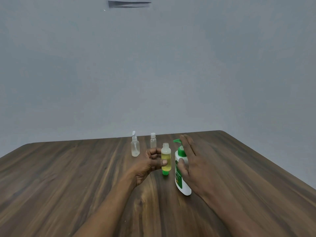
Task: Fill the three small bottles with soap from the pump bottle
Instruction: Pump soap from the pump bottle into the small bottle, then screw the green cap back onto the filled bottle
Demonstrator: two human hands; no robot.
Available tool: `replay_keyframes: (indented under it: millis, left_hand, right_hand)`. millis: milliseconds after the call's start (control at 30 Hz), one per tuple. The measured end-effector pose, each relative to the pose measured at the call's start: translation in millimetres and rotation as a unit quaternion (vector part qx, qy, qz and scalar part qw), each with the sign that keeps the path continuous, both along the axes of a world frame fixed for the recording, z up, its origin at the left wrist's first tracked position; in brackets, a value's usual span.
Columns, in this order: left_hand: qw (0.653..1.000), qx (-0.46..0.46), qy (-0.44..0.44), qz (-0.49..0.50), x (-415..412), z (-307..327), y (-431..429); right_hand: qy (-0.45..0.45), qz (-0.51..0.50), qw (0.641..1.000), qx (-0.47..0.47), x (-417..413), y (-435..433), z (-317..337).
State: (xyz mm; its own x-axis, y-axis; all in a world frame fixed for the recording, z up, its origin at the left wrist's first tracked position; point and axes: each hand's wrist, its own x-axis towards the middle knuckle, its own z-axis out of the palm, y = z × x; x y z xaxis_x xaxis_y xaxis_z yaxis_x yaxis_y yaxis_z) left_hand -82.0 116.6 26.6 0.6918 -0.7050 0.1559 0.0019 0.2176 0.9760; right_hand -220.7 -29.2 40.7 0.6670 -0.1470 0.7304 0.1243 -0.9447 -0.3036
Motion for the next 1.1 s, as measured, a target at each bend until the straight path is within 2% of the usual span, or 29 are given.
replay_keyframes:
  millis: [200,500,567,700,1100]
  left_hand:
    - [0.999,0.030,-0.026,0.036,-2,7,5]
    - [0.991,0.051,-0.055,0.107,-26,-19,35]
    - [0.989,0.052,-0.039,0.136,-29,-27,42]
    - [0.982,0.065,-0.035,0.173,-33,-35,45]
    - [0.974,0.056,-0.032,0.218,-27,-49,38]
  right_hand:
    - [-0.015,0.020,1.000,0.018,9,-2,-9]
    - [0.011,0.009,0.975,0.223,18,4,-35]
    - [0.021,-0.020,0.975,0.222,18,5,-40]
    - [0.037,-0.011,0.972,0.230,20,0,-42]
    - [0.053,-0.095,0.952,0.286,25,-62,-26]
